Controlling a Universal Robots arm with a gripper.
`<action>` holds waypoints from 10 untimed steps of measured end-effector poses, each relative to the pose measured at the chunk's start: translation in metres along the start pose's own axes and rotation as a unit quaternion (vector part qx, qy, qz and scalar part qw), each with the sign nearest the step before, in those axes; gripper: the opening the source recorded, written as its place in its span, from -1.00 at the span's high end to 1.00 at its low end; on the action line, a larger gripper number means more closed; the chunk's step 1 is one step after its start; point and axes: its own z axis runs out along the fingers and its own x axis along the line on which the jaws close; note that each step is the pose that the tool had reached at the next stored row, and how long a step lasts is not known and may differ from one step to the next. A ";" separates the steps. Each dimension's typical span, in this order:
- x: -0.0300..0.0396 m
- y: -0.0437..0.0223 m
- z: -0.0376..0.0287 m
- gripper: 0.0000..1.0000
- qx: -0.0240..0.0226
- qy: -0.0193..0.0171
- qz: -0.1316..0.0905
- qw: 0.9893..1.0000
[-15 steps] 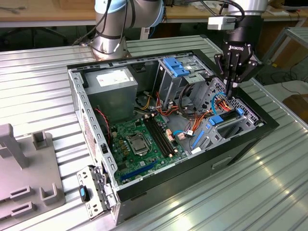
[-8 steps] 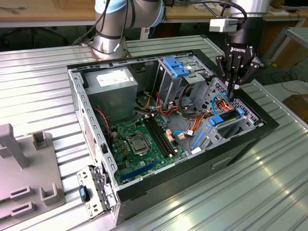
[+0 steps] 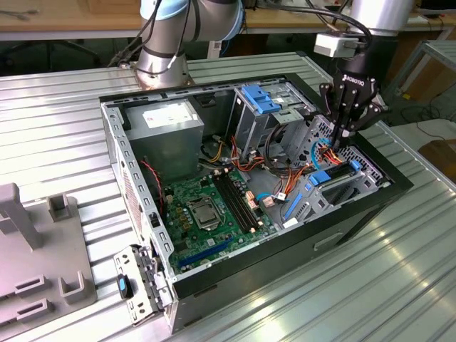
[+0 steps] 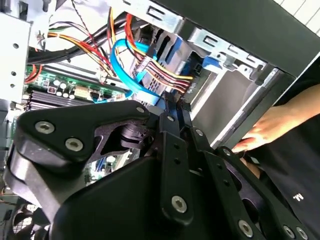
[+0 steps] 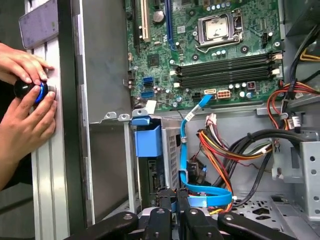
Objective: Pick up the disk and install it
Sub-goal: 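Insert the first disk wire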
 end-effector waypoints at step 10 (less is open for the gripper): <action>0.0216 0.0138 0.0103 0.68 0.012 -0.017 -0.005 1.000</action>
